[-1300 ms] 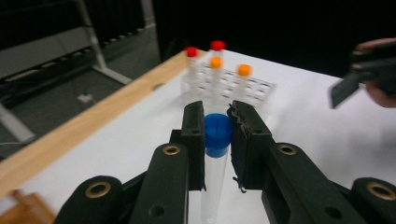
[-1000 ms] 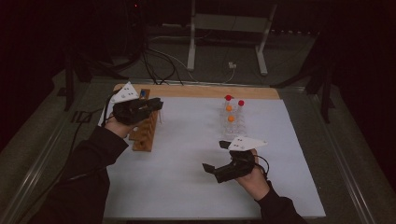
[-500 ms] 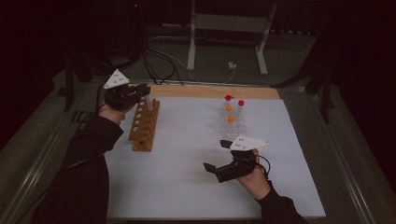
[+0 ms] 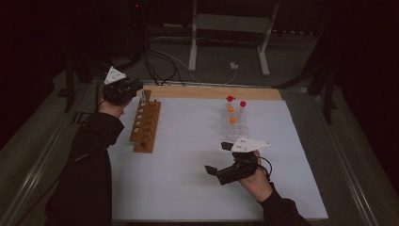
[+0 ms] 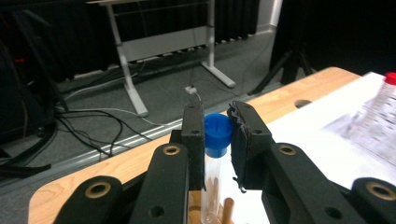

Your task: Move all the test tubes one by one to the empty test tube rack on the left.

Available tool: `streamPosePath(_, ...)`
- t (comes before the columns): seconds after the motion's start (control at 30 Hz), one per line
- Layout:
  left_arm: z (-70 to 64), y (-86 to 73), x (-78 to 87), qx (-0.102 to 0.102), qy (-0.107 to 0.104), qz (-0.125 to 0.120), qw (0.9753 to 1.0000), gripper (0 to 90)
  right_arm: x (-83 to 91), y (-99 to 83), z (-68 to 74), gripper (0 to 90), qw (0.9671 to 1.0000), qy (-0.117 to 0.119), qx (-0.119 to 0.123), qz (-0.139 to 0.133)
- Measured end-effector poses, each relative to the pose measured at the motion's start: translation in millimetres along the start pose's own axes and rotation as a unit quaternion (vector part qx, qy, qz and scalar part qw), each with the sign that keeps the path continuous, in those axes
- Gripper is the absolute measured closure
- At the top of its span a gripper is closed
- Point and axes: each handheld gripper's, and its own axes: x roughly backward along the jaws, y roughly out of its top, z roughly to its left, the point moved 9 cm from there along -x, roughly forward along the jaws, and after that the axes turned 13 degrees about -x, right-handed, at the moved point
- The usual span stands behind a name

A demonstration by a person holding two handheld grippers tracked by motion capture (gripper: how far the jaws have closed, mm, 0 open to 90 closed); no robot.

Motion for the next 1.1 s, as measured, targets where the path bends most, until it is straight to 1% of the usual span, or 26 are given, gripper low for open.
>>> streamPosePath(0.03, 0.7, -1.9, -1.7, -0.002, 0.006, 0.002, 1.0, 77.6, 0.0, -0.2, 0.0, 0.0, 1.0, 0.002, -0.001, 0.0)
streamPosePath(0.17, 1.6, -11.0, -7.4, 0.002, 0.008, 0.013, 0.9999, 77.6, 0.8, 0.3, 0.8, 0.0, 1.0, 0.003, -0.001, 0.0)
streamPosePath(0.33, 0.8, -24.9, -12.8, 0.008, 0.009, 0.029, 0.9995, 77.6, 1.8, 0.9, 0.7, 0.0, 1.0, 0.004, -0.001, -0.001)
streamPosePath(0.5, -1.5, -37.2, -17.5, 0.021, 0.006, 0.037, 0.9991, 77.6, 3.0, 1.6, 0.2, 0.0, 1.0, 0.005, -0.003, -0.004)
streamPosePath(0.7, -6.3, -49.6, -23.6, 0.023, 0.005, 0.049, 0.9985, 77.6, 3.7, 2.0, 0.1, 0.0, 1.0, 0.006, -0.003, -0.004)
streamPosePath(0.8, -7.1, -54.7, -25.3, 0.027, 0.005, 0.052, 0.9983, 77.6, 3.7, 1.8, 0.4, 0.0, 1.0, 0.006, -0.002, -0.003)
streamPosePath(1.1, -9.8, -63.1, -28.2, 0.025, 0.007, 0.055, 0.9981, 77.5, 3.7, 1.3, 0.7, 0.0, 1.0, 0.008, -0.002, 0.0)
